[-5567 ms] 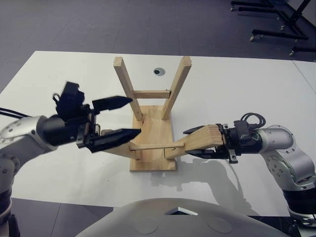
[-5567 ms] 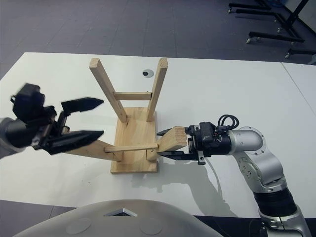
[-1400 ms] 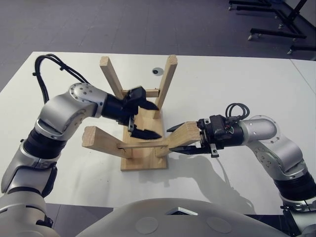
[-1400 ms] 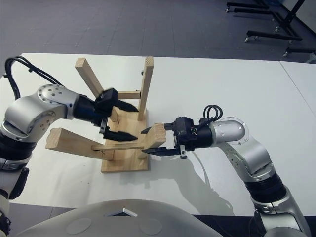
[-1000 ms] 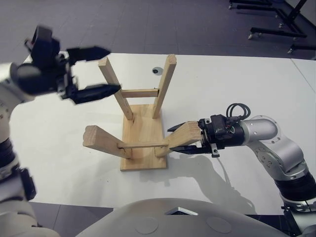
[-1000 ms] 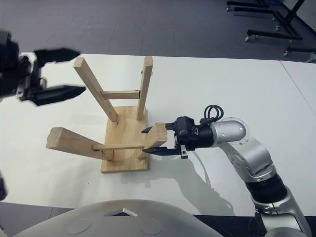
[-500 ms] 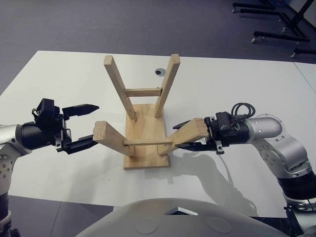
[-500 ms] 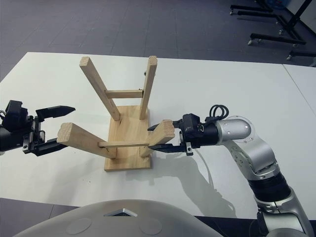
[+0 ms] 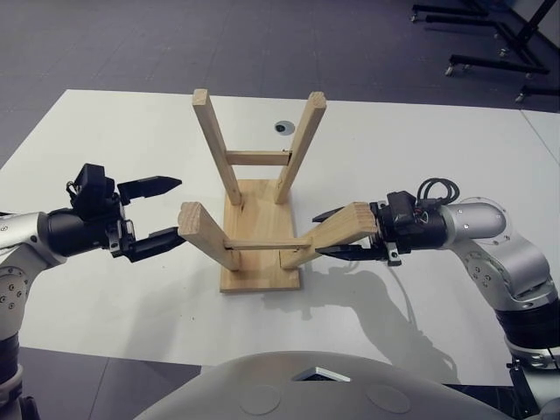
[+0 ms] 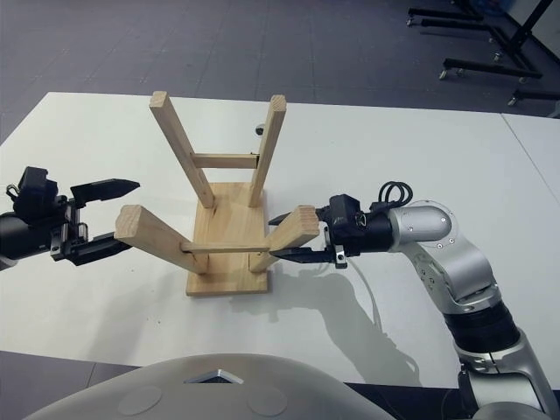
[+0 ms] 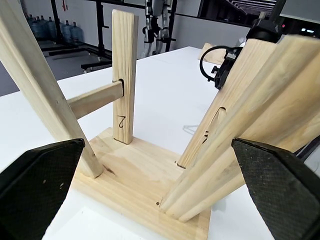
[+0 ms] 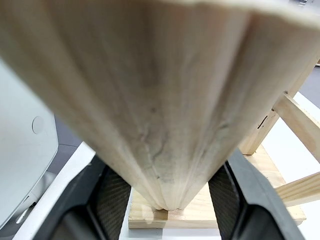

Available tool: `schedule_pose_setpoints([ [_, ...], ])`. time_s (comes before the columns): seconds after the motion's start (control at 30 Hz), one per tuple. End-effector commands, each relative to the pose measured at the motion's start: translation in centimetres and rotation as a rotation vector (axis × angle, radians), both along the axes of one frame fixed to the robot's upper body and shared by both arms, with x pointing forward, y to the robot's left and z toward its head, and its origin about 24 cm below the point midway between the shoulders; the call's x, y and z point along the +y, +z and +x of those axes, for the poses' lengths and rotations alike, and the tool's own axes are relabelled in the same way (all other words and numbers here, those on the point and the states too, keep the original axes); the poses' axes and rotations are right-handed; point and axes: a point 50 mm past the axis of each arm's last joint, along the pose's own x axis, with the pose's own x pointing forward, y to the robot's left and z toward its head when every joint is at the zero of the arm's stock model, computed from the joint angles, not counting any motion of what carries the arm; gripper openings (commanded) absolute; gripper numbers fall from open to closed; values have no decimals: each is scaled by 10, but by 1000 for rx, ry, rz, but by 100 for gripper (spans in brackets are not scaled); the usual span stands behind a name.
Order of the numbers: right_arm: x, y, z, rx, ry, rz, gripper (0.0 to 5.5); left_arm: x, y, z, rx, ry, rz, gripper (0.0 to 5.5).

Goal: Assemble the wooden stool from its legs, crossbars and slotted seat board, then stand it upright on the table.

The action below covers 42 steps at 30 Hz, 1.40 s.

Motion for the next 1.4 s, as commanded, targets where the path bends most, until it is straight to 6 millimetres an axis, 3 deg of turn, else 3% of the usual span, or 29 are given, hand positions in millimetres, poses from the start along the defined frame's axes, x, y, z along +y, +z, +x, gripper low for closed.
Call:
schedule_pose_setpoints([
  [0.03, 3, -9, 1, 25, -3, -79, 205, -16, -8, -3, 16, -72, 19, 540],
  [0.33, 10, -8, 1, 26, 19, -80, 205, -29, -10, 1, -2, -82, -7, 540],
  [0.93, 18, -9, 5, 33, 62, -98, 205, -80, -21, 5, 5, -221, -96, 540],
  [1.37, 9, -1, 11, -37, -34, -65, 205, -70, -31, 6, -2, -130, -93, 540],
  [1.4, 8, -1, 11, -30, -29, -66, 242, -69, -31, 5, -2, -125, -95, 540],
])
